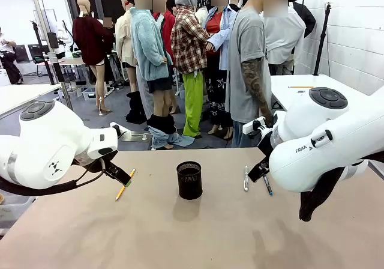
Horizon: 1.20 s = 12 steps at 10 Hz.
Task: Place the pens into the pen holder.
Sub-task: Pick up a writing instrument from the table and place it into the Pen holder.
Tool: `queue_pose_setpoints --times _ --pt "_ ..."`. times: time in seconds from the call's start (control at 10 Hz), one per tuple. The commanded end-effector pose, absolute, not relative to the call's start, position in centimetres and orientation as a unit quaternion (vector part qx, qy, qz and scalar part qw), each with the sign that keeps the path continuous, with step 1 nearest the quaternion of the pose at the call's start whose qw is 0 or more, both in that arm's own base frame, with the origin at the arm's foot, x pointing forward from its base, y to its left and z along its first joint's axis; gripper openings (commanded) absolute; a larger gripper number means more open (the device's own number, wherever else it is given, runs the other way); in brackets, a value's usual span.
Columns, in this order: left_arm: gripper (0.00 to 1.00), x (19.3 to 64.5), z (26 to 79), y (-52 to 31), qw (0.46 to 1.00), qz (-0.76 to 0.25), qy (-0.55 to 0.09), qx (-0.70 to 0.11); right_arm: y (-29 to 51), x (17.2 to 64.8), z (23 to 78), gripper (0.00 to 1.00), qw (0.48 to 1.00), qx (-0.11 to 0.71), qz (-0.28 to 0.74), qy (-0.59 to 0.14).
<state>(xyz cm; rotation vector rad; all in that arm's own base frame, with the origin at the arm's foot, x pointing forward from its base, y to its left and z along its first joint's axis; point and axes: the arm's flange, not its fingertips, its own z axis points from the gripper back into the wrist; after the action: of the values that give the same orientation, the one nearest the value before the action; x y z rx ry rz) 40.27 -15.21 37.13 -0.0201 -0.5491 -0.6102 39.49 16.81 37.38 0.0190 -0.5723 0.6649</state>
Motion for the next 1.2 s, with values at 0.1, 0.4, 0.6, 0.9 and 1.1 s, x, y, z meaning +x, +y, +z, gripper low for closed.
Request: queue_pose_setpoints --times 0.1,0.4,0.6,0.9,1.1 --pt "1.00 40.3 37.1 -15.1 0.917 -0.295 -0.267 -0.010 16.8 39.5 37.4 1.00 0.905 0.009 0.322 -0.277" --pt "1.00 40.3 37.1 -15.1 0.917 -0.295 -0.267 -0.010 15.7 45.3 38.1 1.00 0.938 -0.088 0.274 -0.194" --pt "1.00 40.3 37.1 -15.1 0.917 -0.295 -0.267 -0.010 16.2 49.0 37.2 1.00 0.946 -0.078 0.275 -0.151" --pt "1.00 40.3 37.1 -15.1 0.917 -0.295 -0.267 -0.010 17.0 53.0 35.0 1.00 0.959 -0.080 0.257 -0.085" --pt "1.00 40.3 37.1 -15.1 0.917 -0.295 -0.267 -0.010 17.0 53.6 34.0 1.00 0.965 -0.091 0.240 -0.061"
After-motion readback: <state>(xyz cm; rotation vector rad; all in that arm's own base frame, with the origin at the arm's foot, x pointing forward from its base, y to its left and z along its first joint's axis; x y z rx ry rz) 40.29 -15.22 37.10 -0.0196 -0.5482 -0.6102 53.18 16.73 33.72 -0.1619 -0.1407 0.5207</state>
